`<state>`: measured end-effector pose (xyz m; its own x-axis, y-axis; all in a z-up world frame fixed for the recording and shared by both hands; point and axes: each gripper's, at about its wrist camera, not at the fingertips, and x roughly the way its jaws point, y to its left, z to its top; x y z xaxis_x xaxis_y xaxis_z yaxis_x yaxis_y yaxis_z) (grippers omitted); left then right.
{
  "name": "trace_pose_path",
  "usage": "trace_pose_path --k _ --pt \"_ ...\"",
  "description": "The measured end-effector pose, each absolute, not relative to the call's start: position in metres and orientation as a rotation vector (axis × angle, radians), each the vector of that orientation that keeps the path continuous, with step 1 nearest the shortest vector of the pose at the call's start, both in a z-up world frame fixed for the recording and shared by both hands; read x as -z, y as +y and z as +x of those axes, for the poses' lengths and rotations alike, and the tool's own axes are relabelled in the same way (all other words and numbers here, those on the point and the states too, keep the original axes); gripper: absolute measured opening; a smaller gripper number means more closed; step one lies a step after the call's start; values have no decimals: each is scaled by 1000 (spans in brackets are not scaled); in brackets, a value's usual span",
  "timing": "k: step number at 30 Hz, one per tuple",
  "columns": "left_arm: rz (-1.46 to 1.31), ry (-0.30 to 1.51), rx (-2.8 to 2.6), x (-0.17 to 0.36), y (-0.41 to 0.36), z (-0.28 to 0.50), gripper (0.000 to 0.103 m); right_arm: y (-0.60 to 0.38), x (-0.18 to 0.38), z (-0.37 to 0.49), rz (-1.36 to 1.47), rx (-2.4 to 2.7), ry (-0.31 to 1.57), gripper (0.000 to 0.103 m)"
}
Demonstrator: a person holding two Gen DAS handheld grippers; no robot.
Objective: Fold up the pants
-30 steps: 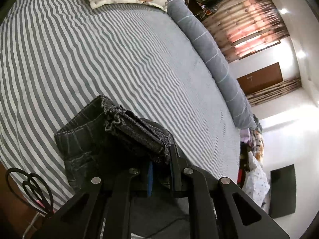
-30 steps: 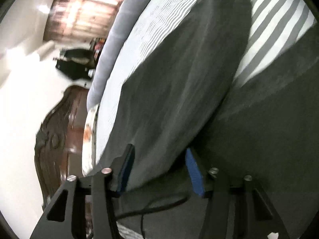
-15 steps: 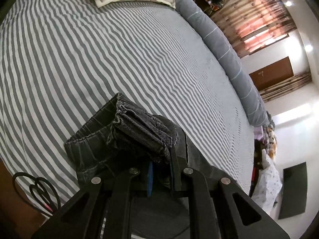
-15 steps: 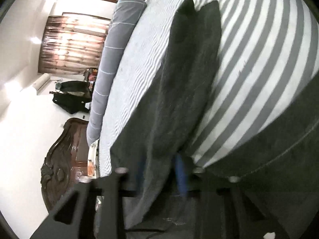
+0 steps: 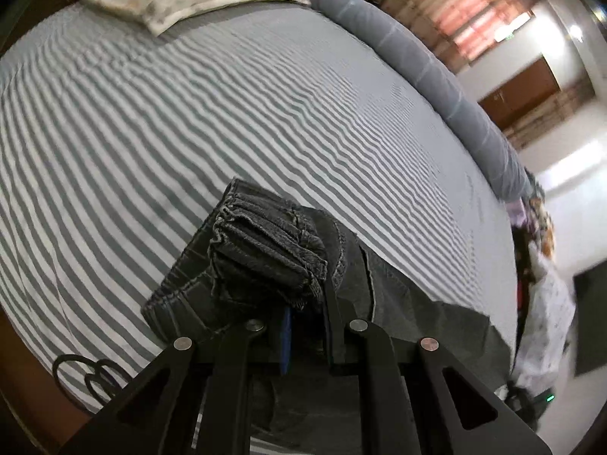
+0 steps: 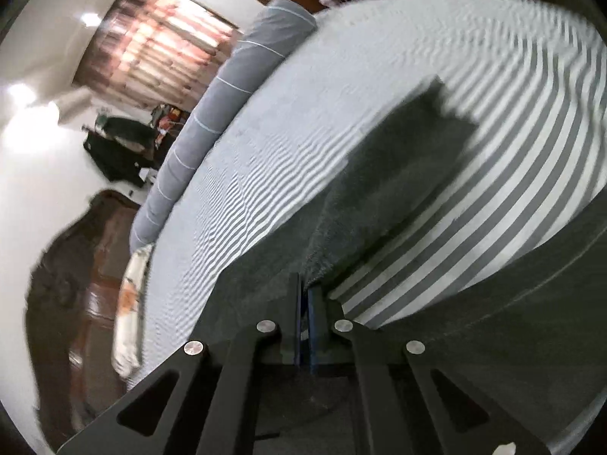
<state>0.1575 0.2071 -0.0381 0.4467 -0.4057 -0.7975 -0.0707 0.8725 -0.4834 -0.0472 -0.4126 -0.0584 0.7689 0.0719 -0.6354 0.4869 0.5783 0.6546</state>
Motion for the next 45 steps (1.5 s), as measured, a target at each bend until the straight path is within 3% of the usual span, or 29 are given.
trace_pose_path --k 5,11,20,28,34,39,45 --pt "-361 1115 288 32 206 156 13 -387 20 -75 784 302 695 4" --pt "-222 1168 347 42 208 143 13 -361 11 -115 689 337 741 3" --pt "-134 1250 314 90 214 122 14 -344 50 -149 707 371 857 3" --pt "3 1196 260 91 197 105 19 -357 112 -155 820 403 963 3" --pt "-10 1153 220 73 192 87 27 -370 120 -161 915 349 930 12" --pt "11 1078 186 49 182 62 38 -381 122 -168 1041 293 889 26" --pt "-3 992 232 17 163 39 39 -384 103 -196 1044 288 897 28"
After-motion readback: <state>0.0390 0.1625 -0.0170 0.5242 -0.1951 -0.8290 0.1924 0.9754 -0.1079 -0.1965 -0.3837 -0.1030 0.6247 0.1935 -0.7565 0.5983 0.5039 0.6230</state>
